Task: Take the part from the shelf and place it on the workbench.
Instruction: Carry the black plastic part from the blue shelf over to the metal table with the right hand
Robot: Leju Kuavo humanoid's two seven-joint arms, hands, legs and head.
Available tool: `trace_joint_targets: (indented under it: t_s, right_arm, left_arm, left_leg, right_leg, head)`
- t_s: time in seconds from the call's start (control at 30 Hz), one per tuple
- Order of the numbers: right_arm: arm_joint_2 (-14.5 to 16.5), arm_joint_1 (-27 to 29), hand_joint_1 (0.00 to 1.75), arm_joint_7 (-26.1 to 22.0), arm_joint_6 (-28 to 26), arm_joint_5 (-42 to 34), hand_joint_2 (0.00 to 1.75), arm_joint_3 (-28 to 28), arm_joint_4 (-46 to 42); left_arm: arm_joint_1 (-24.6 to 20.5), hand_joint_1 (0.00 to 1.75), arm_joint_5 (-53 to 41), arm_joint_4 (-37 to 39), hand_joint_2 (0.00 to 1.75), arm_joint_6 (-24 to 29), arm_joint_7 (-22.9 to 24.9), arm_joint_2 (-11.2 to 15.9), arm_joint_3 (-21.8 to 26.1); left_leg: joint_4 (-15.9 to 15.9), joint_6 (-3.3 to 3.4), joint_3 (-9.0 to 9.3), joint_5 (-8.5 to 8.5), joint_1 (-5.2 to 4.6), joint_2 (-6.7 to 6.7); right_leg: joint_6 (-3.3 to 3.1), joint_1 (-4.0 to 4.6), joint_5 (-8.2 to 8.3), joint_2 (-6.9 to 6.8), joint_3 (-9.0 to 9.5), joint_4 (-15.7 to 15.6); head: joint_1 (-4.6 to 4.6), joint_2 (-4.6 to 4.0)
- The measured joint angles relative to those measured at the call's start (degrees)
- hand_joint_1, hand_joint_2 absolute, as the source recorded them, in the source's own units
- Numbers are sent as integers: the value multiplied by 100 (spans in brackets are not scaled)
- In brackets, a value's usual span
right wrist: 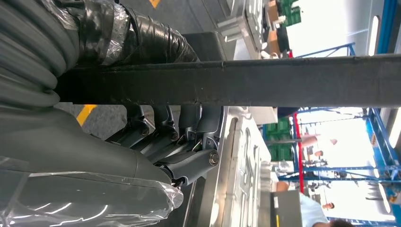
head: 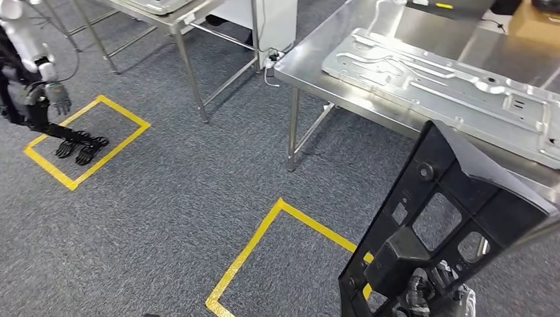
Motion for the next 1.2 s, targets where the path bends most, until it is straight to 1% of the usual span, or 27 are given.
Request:
trace_joint_targets:
  t_s: [0.03, 0.07, 0.1, 0.13, 0.17, 0.23, 0.3, 0.37, 0.4, 0.43, 0.5, 0.53, 0.57, 0.6, 0.63, 0.67, 0.73, 0.77, 0.8, 0.87, 0.9, 0.97, 1.0, 1.07, 1.1, 1.13, 1.2]
  right_arm:
    - [0, -4, 175, -2, -13, 31, 175, 32, 15]
    - [0, -8, 175, -9, -28, 60, 175, 61, 40]
    - [0, -11, 175, -20, -46, 77, 175, 81, 69]
    - [0, -15, 175, -33, -64, 90, 175, 97, 100]
    - [0, -20, 175, -45, -79, 99, 175, 112, 131]
    - [-2, -45, 175, -61, -93, 105, 175, 146, 181]
    - [-7, -72, 175, -71, -104, 104, 175, 181, 221]
    - [-13, -79, 175, -78, -122, 98, 175, 200, 248]
    - [-16, -77, 175, -82, -134, 91, 175, 204, 256]
    - [-21, -83, 175, -86, -150, 82, 175, 207, 264]
    - [-34, -107, 175, -93, -187, 62, 175, 224, 279]
    - [-43, -119, 175, -95, -204, 52, 175, 232, 287]
    - [-49, -124, 175, -95, -215, 43, 175, 239, 297]
    - [-56, -124, 175, -94, -220, 35, 175, 242, 309]
    - [-61, -123, 175, -93, -223, 30, 175, 244, 319]
    - [-63, -122, 175, -90, -226, 27, 175, 248, 325]
    - [-69, -128, 175, -76, -244, 24, 175, 265, 328]
    - [-72, -131, 175, -68, -260, 22, 175, 278, 329]
    - [-77, -133, 175, -61, -276, 21, 175, 288, 329]
    - [-84, -125, 175, -55, -295, 18, 175, 305, 329]
    - [-86, -116, 175, -55, -297, 18, 175, 310, 328]
    - [-89, -115, 175, -54, -298, 18, 175, 324, 328]
    - [-90, -120, 175, -52, -311, 20, 175, 333, 329]
    - [-91, -129, 175, -35, -418, 59, 175, 347, 335]
    - [-92, -128, 175, -15, -525, 112, 175, 350, 338]
    - [-92, -127, 175, 15, -682, 202, 175, 354, 338]
    - [-92, -128, 175, 94, -1107, 469, 175, 377, 325]
  left_arm:
    - [15, 0, 5, 0, 0, -14, 2, 7, 3]
    - [30, 0, 10, 0, 0, -24, 3, 16, 7]
    - [41, 0, 13, 0, 0, -29, 5, 31, 13]
    - [47, 0, 15, -1, 0, -32, 6, 48, 21]
    - [50, 0, 15, -1, 0, -34, 5, 65, 28]
    - [56, 0, 14, -1, 0, -45, 1, 97, 40]
    - [55, 0, 9, -1, 0, -62, -14, 115, 44]
    - [43, 0, -1, -2, 0, -76, -29, 113, 46]
    - [37, 0, -6, -2, 0, -81, -33, 111, 48]
    - [34, 0, -16, -3, 0, -85, -37, 108, 51]
    - [37, 0, -34, -4, 0, -88, -40, 110, 69]
    - [44, 0, -42, -4, 0, -88, -39, 112, 83]
    - [50, 0, -45, -4, 0, -87, -39, 114, 97]
    - [52, 0, -46, -4, 0, -87, -38, 115, 110]
    - [51, 0, -48, -4, 0, -87, -38, 116, 121]
    - [45, 0, -52, -4, 0, -87, -38, 116, 127]
    - [32, 0, -59, -4, 0, -87, -38, 114, 133]
    - [28, 0, -62, -4, 0, -87, -38, 114, 134]
    - [21, 0, -64, -4, 0, -87, -38, 113, 136]
    - [1, 0, -66, -4, 0, -88, -39, 111, 138]
    - [-10, 0, -67, -4, 0, -88, -39, 113, 139]
    - [-18, 0, -67, -4, 0, -88, -43, 116, 140]
    - [-12, 0, -69, -4, 0, -87, -43, 118, 141]
    - [12, 0, -86, -4, 0, -87, -38, 119, 142]
    - [23, 0, -96, -4, 0, -88, -34, 121, 142]
    - [29, 0, -106, -4, 0, -93, -31, 125, 144]
    - [31, 0, -126, -5, 0, -115, -32, 133, 152]
  left_leg:
    - [380, -7, -212, -140, 0, -47]
    - [650, -12, -383, -187, 0, -64]
    - [714, -12, -468, -105, 0, -70]
    - [550, -5, -447, 93, 0, -88]
    - [200, 7, -339, 360, 1, -149]
    - [-481, 47, -99, 705, 12, -445]
    - [-715, 90, -16, 739, 2, -626]
    - [-764, 146, 8, 761, 2, -510]
    - [-799, 186, 27, 778, 18, -440]
    - [-839, 223, 50, 793, 36, -359]
    - [-884, 279, 82, 798, 37, -188]
    - [-886, 291, 89, 789, 26, -95]
    - [-885, 293, 96, 776, 19, -4]
    - [-884, 289, 108, 760, 15, 82]
    - [-883, 281, 129, 741, 14, 163]
    - [-883, 268, 157, 722, 14, 233]
    - [-884, 226, 219, 673, 2, 348]
    - [-887, 194, 242, 652, -5, 395]
    - [-894, 158, 262, 634, -11, 441]
    - [-928, 84, 328, 614, -15, 534]
    - [-918, 52, 359, 585, -8, 501]
    - [-617, 12, 262, 370, 5, 251]
    - [-283, 4, 108, 190, 13, 86]
    - [468, -3, -293, -104, 12, -57]
    - [653, -4, -422, -100, 12, -68]
    - [609, 0, -451, 34, 12, -70]
    - [-52, 32, -231, 496, 12, -89]
  right_leg:
    - [-14, 7, -6, 67, 1, 6]
    - [-22, 14, -16, 143, 5, 17]
    - [-23, 19, -29, 224, 13, 31]
    - [-16, 21, -47, 308, 28, 48]
    - [-2, 19, -69, 389, 46, 68]
    - [46, 15, -113, 528, 46, 123]
    - [119, -6, -119, 654, -4, 152]
    - [194, -23, -99, 774, -38, 138]
    - [225, -16, -121, 720, -55, 171]
    - [251, -4, -202, 582, -117, 296]
    - [305, -2, -514, 194, -408, 872]
    - [331, -18, -679, 77, -613, 1252]
    - [353, -35, -768, 24, -778, 1551]
    - [369, -50, -749, -2, -855, 1675]
    - [377, -61, -619, -26, -809, 1570]
    - [371, -65, -414, -71, -644, 1251]
    - [312, -35, -92, -280, -219, 449]
    - [273, -9, -31, -352, -88, 204]
    - [235, 17, -31, -384, -36, 97]
    - [169, 34, -31, -264, -30, 70]
    - [137, 21, -11, -204, -6, 28]
    - [66, -16, 36, -93, 54, -62]
    - [41, -24, 43, -48, 65, -81]
    - [6, -10, 32, 55, 67, -75]
    - [-3, -2, 17, 102, 73, -67]
    - [-2, 4, -5, 151, 85, -53]
    - [26, 5, -76, 220, 118, -8]
  head:
    - [-1, 0]
    - [-2, 0]
    - [-2, 0]
    - [-2, 0]
    - [-2, 0]
    - [-1, 0]
    - [-1, 0]
    - [-3, 0]
    - [4, 0]
    - [16, 0]
    - [39, 0]
    - [43, 0]
    - [43, 0]
    - [43, 0]
    - [43, 0]
    - [44, 0]
    - [43, 0]
    - [43, 0]
    - [43, 0]
    - [42, 0]
    - [42, 0]
    - [31, 0]
    - [26, 0]
    - [22, 0]
    - [22, 0]
    - [22, 0]
    - [22, 0]
